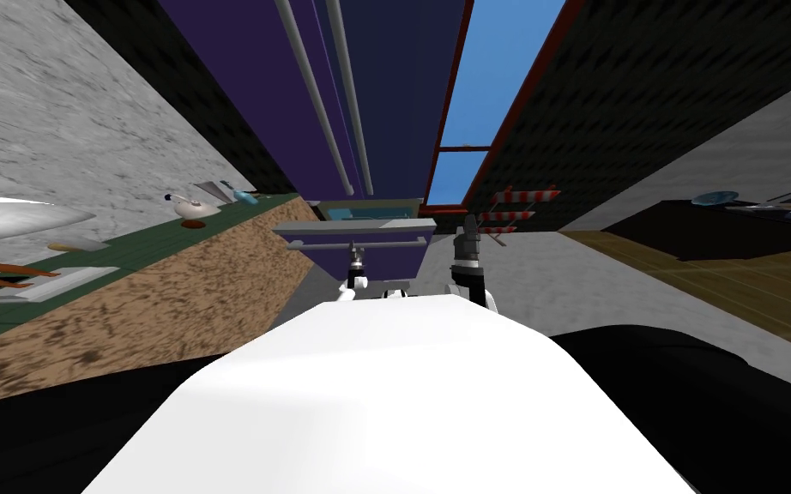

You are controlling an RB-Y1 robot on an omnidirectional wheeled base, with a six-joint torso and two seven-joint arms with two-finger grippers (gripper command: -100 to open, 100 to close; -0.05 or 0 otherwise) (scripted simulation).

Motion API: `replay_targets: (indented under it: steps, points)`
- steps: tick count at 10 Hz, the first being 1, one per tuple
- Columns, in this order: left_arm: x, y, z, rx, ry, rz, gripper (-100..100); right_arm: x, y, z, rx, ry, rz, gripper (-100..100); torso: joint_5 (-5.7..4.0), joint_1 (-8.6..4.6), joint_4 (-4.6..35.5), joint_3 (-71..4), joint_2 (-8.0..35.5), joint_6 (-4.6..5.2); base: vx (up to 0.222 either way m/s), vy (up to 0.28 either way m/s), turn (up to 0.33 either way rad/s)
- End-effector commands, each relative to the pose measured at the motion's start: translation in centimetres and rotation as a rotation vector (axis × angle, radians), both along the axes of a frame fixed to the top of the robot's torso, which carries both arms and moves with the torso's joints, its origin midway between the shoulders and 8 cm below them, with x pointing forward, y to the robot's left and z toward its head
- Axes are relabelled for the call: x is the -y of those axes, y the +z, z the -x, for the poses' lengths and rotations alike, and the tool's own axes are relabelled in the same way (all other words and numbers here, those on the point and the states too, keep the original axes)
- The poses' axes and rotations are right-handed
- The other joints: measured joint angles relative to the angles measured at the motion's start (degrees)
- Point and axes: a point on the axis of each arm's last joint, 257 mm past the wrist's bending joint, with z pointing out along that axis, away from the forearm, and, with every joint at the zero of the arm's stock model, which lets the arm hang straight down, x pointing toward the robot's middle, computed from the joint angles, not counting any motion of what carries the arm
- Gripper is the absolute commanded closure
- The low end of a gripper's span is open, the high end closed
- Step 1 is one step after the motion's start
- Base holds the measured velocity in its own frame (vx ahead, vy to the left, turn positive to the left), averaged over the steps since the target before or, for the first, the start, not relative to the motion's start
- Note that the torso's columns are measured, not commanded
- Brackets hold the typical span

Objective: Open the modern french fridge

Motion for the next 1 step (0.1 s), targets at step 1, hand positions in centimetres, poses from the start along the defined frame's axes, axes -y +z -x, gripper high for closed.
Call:
replay_targets:
  steps: [1]
  points:
    - [-0.01,-0.08,0.02,-0.002,0.000,0.000,0,0.00,0.00,0.00,0.000,0.000,0.000,0,0.01,0.01,-0.04,-0.01,-0.03,0.00,0.000,0.000,0.000]
